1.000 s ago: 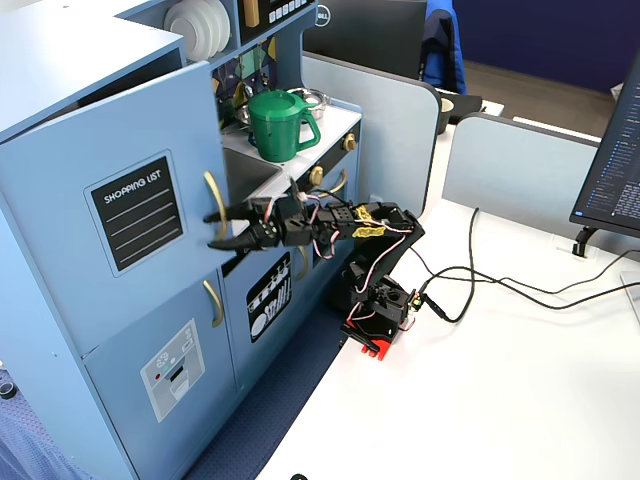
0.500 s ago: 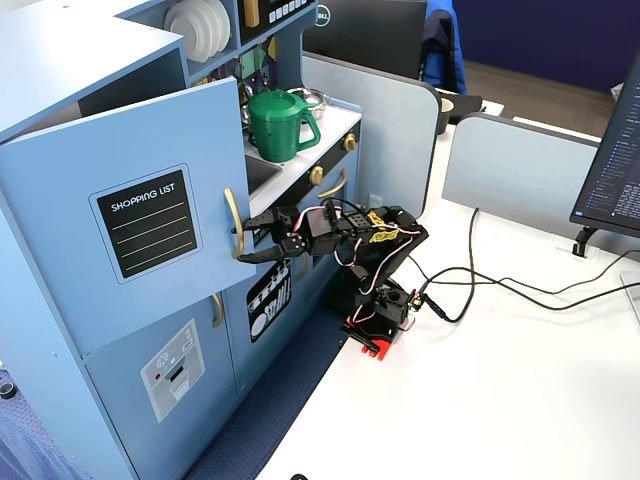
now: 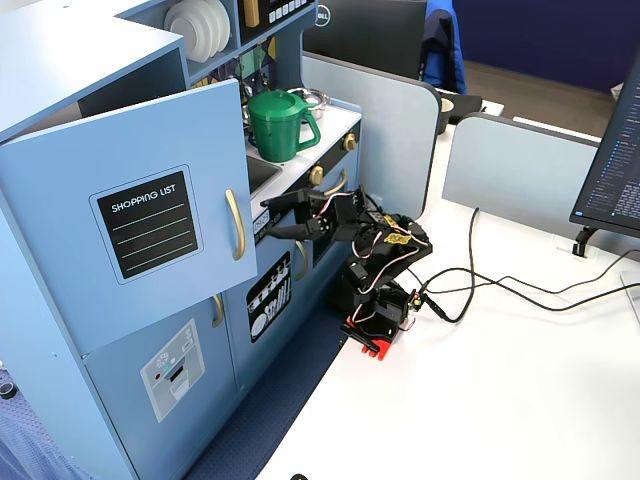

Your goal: Open the left cabinet door

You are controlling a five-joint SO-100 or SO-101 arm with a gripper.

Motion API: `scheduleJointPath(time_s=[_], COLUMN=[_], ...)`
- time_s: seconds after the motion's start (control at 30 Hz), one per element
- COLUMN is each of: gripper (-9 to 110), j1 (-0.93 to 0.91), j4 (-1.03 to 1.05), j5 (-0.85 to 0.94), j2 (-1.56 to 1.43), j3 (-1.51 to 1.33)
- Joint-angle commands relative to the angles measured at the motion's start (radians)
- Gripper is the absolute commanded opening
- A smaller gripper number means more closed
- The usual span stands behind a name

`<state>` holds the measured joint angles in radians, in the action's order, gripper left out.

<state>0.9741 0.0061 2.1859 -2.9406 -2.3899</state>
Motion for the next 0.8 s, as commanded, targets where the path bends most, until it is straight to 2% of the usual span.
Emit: scheduleJointPath(time_s=[0.0,0.37,0.5,0.77], gripper=[14,12,12,13], j1=[-0.133,-0.359,-0.298,-0.035], j4=[0.054,0.216,0.163,-0.052], j5=[-0.089,-0.245,-0.202,-0.028], j2=[-0.014,0.081,0.140,0.270], j3=[0.078,0.153,0.118,0.078])
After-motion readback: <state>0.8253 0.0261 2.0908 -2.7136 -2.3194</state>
